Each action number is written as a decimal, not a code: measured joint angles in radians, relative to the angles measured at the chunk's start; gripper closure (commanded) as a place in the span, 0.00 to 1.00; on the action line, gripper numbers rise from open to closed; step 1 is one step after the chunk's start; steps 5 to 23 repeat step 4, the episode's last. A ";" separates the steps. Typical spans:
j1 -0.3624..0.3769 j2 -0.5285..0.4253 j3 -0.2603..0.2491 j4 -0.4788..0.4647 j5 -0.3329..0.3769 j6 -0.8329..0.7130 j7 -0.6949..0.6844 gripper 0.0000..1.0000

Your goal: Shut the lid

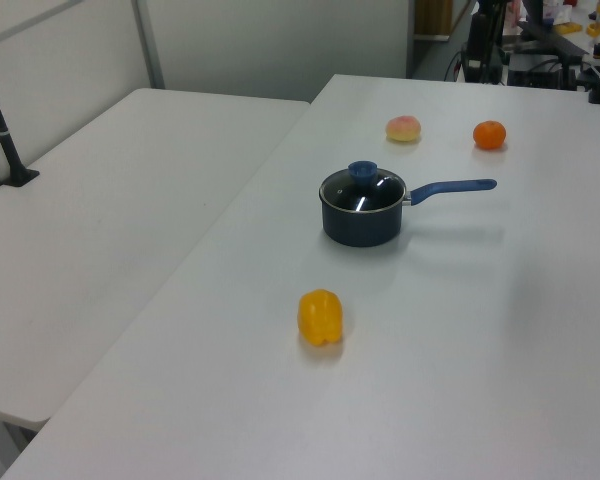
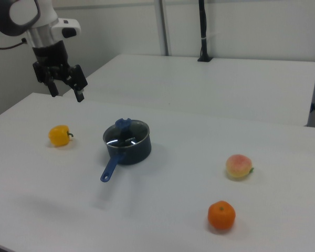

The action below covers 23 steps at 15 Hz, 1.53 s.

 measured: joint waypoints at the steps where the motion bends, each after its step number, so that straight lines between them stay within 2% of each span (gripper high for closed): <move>1: 0.000 0.004 -0.004 -0.003 0.000 0.007 -0.018 0.00; 4: -0.001 0.013 -0.022 -0.004 0.000 0.009 -0.044 0.00; 23: -0.001 0.013 -0.022 -0.004 0.000 0.009 -0.044 0.00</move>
